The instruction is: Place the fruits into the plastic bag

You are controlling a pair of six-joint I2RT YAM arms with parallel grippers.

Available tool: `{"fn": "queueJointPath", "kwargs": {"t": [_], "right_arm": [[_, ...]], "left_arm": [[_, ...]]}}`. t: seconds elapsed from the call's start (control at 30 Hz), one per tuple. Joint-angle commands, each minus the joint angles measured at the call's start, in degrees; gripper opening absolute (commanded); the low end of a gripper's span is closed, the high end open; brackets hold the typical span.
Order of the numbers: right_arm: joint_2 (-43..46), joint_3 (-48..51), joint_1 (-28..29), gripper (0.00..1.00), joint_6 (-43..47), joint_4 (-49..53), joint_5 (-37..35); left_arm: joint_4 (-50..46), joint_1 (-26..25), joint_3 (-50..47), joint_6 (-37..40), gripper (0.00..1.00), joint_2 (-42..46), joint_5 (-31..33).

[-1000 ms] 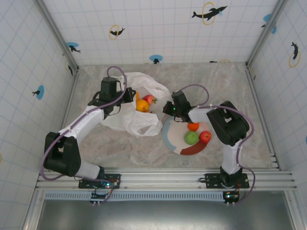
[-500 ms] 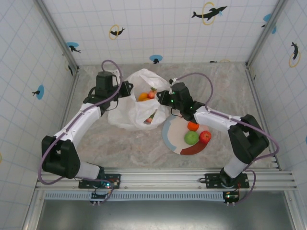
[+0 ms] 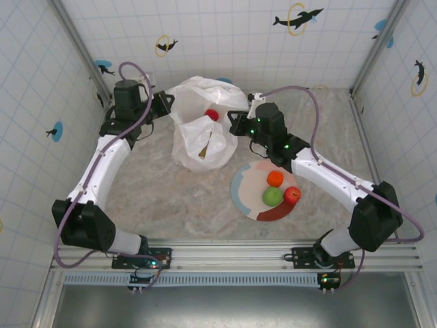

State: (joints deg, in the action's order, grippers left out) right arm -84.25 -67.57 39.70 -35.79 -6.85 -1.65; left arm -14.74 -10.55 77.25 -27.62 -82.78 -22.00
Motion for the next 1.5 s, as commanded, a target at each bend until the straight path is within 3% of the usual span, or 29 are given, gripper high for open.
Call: {"fn": "queueJointPath", "kwargs": {"t": [0.0,0.13,0.4,0.73,0.97,1.1,1.2,1.47], "right_arm": [[-1.5,1.7,-2.1,0.0,0.7,2.0,1.3],[-3.3,5.3,-4.3,0.0,0.0,1.7,3.5],[-4.7,7.0,-9.0,0.04,5.3,8.5,4.4],[2.0,6.9,-9.6,0.42,21.7,19.0,3.5],[13.5,9.9,-9.5,0.57,30.9,23.5,2.7],[17.6,11.3,-9.5,0.63,33.6,22.0,10.1],[17.8,13.1,-9.6,0.68,33.2,17.1,20.0],[6.9,11.7,-9.0,0.74,28.6,6.0,28.7]], "left_arm": [[-2.8,0.1,0.6,1.5,0.0,-1.9,-1.6],[-4.3,0.1,1.4,3.7,0.0,-3.4,-0.3],[-1.8,-0.1,-0.2,1.2,0.0,-7.4,-7.3],[5.0,-3.7,-4.9,-1.7,0.0,-7.5,-7.7],[8.6,-4.2,-7.4,-2.2,0.0,-6.0,-7.5],[9.6,-4.2,-8.6,-2.5,0.0,-5.3,-7.5],[9.7,-4.2,-9.2,-2.4,0.0,-4.8,-7.6],[10.7,-4.3,-10.3,-2.6,0.0,-3.7,-7.9]]}}
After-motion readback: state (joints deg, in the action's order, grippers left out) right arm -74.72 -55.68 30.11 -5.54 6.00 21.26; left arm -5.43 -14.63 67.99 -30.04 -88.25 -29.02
